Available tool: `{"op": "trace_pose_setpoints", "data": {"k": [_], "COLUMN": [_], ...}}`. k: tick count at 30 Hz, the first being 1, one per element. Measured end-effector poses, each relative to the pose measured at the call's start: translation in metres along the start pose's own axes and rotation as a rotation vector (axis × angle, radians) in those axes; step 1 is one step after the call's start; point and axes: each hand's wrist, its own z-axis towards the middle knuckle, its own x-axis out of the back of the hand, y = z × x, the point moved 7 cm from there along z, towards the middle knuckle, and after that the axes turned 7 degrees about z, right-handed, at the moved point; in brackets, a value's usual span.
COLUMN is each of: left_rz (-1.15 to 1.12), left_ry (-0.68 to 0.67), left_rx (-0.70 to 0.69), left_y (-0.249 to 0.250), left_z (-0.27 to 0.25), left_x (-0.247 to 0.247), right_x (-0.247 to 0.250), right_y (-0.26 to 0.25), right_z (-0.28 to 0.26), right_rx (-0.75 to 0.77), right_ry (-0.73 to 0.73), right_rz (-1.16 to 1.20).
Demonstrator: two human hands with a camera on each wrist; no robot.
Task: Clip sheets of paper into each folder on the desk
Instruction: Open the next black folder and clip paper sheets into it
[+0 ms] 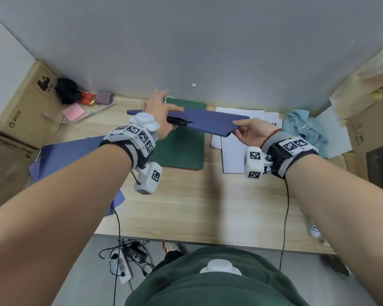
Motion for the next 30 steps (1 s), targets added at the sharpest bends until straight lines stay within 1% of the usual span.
{"op": "trace_pose_setpoints", "data": {"k": [1, 2, 3, 4, 5, 6, 7, 8, 9, 10, 11, 14, 16, 18, 19, 20, 22, 24, 26, 27, 30], "left_rz": [-0.034, -0.15, -0.37, -0.603, -0.784, -0.937, -1.103, -1.259, -1.336, -1.333, -1.291, -1.192, -1.187, -1.15, -1.111, -1.061, -0.961, -0.866, -0.713, -0.678, -0.659], "left_ry": [0.037, 0.09, 0.128, 0.1, -0.041, -0.182, -0.286, -0.336, -0.359, -0.366, -0.366, -0.366, -0.37, -0.361, -0.349, -0.343, -0.377, -0.477, -0.567, -0.584, -0.563], "left_rx": [0.12, 0.306, 0.537, 0.706, 0.788, 0.789, 0.774, 0.749, 0.725, 0.7, 0.688, 0.723, 0.718, 0.699, 0.681, 0.655, 0.59, 0.493, 0.411, 0.404, 0.41], "left_y": [-0.01, -0.023, -0.036, -0.044, -0.039, -0.03, -0.019, -0.01, -0.003, 0.001, 0.004, 0.004, 0.001, -0.005, -0.009, -0.011, -0.014, -0.009, -0.005, -0.006, -0.005], "left_z": [-0.002, -0.008, -0.015, -0.023, -0.028, -0.031, -0.037, -0.04, -0.042, -0.039, -0.038, -0.037, -0.035, -0.036, -0.036, -0.038, -0.042, -0.049, -0.055, -0.058, -0.067], "left_x": [-0.004, -0.005, -0.007, -0.017, -0.031, -0.044, -0.053, -0.057, -0.06, -0.065, -0.07, -0.082, -0.087, -0.088, -0.088, -0.087, -0.089, -0.101, -0.12, -0.13, -0.143], "right_x": [0.002, 0.002, 0.002, 0.003, 0.004, 0.005, 0.005, 0.003, 0.002, 0.001, 0.0, 0.005, 0.016, 0.031, 0.039, 0.047, 0.06, 0.069, 0.077, 0.081, 0.082], "right_y": [0.005, 0.008, 0.011, 0.015, 0.017, 0.021, 0.025, 0.027, 0.031, 0.033, 0.037, 0.044, 0.044, 0.042, 0.04, 0.038, 0.037, 0.045, 0.059, 0.066, 0.077], "right_z": [0.001, 0.001, 0.0, 0.0, 0.0, 0.0, 0.0, -0.001, -0.001, 0.0, 0.001, 0.003, 0.006, 0.009, 0.009, 0.009, 0.012, 0.015, 0.021, 0.024, 0.023], "right_rx": [-0.009, -0.004, 0.006, 0.017, 0.029, 0.039, 0.049, 0.055, 0.059, 0.059, 0.052, 0.038, 0.046, 0.073, 0.082, 0.087, 0.07, 0.018, -0.048, -0.063, -0.049], "right_ry": [-0.012, -0.03, -0.048, -0.064, -0.078, -0.093, -0.111, -0.13, -0.143, -0.152, -0.155, -0.127, -0.063, 0.034, 0.088, 0.136, 0.197, 0.186, 0.169, 0.175, 0.181], "right_rz": [0.021, 0.04, 0.056, 0.08, 0.094, 0.097, 0.09, 0.076, 0.059, 0.036, 0.014, -0.062, -0.024, 0.02, -0.029, -0.134, -0.345, -0.466, -0.549, -0.56, -0.538]}}
